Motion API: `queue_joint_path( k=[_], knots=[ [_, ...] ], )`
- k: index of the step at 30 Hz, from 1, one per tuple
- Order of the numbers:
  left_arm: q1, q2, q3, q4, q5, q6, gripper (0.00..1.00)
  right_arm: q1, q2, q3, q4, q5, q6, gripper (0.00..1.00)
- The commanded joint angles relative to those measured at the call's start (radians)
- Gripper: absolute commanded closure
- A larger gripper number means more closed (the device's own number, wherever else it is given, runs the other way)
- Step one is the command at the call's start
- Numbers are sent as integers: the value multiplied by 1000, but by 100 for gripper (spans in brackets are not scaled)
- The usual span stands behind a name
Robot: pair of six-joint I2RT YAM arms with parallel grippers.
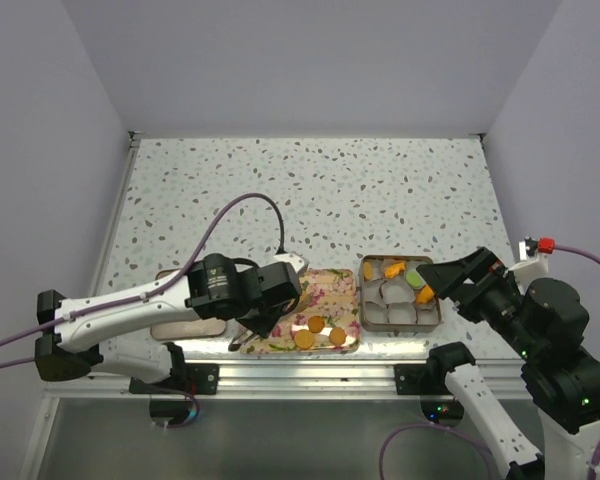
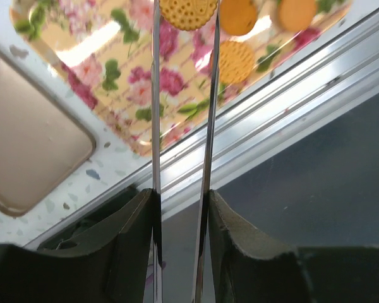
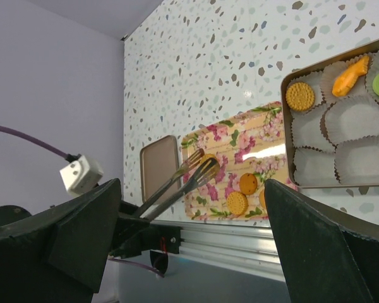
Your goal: Pack the cookies
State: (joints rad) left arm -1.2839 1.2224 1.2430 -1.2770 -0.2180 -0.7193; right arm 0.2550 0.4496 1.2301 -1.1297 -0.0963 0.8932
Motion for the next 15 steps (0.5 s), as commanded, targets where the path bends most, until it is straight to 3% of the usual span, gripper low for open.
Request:
queue_joint_path(
  k=[1,15],
  knots=[
    [-5,74,177,8,-70,40,71,0,17,34,24,3,-3,1],
    [-3,612,722,196,15,262,73,1,77,143,1,26,-57,1]
  ],
)
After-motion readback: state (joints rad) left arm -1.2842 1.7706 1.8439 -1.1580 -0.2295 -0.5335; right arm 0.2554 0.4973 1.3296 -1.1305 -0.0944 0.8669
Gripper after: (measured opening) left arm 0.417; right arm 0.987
